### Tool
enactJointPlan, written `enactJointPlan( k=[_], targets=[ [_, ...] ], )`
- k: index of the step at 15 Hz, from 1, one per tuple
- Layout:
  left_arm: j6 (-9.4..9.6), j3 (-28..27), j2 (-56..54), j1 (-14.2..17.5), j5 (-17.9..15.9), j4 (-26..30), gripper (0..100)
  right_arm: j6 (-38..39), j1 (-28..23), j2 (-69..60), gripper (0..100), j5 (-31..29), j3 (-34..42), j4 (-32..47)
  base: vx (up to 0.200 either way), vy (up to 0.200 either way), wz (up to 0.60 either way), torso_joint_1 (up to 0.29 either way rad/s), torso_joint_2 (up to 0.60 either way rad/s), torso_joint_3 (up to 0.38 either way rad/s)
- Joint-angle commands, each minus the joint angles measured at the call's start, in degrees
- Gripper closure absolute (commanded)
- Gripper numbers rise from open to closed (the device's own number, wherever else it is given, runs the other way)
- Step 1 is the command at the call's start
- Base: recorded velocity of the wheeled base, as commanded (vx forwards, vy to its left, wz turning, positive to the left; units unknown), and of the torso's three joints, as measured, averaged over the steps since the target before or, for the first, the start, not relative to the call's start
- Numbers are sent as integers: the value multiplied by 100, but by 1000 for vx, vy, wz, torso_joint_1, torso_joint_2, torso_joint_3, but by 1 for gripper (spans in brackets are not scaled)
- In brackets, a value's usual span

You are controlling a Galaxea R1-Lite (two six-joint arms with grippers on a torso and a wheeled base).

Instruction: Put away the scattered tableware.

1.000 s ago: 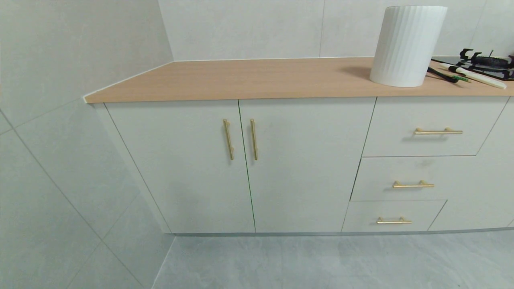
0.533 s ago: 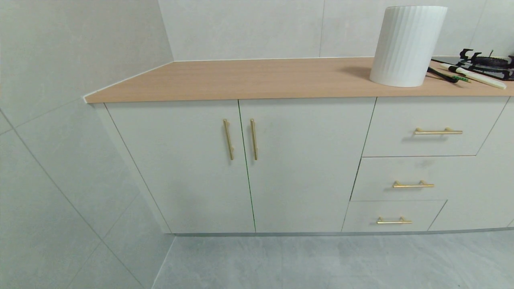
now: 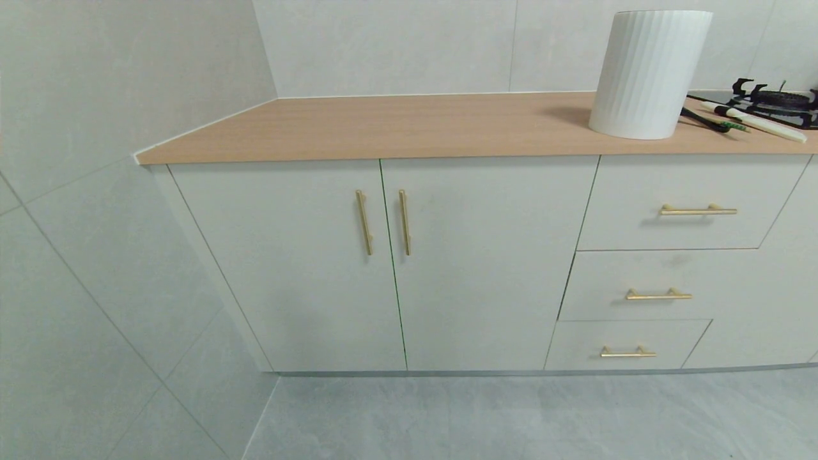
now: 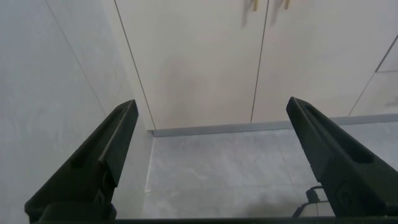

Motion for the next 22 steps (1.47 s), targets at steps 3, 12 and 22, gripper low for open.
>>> enactJointPlan(
  k=[3, 12, 22],
  targets=[
    [-82, 0, 0, -7, 0, 4, 0, -1, 0, 14, 0, -2, 0, -4, 0, -200, 0, 9, 5, 2],
    [-118, 0, 0, -7, 0, -4, 0, 8, 0, 14, 0, -2, 0, -4, 0, -200, 0, 1, 1, 2],
    [-241, 0, 0, 2, -9, -4, 0, 8, 0, 14, 0, -2, 0, -4, 0, -80, 0, 1, 2, 1]
  ],
)
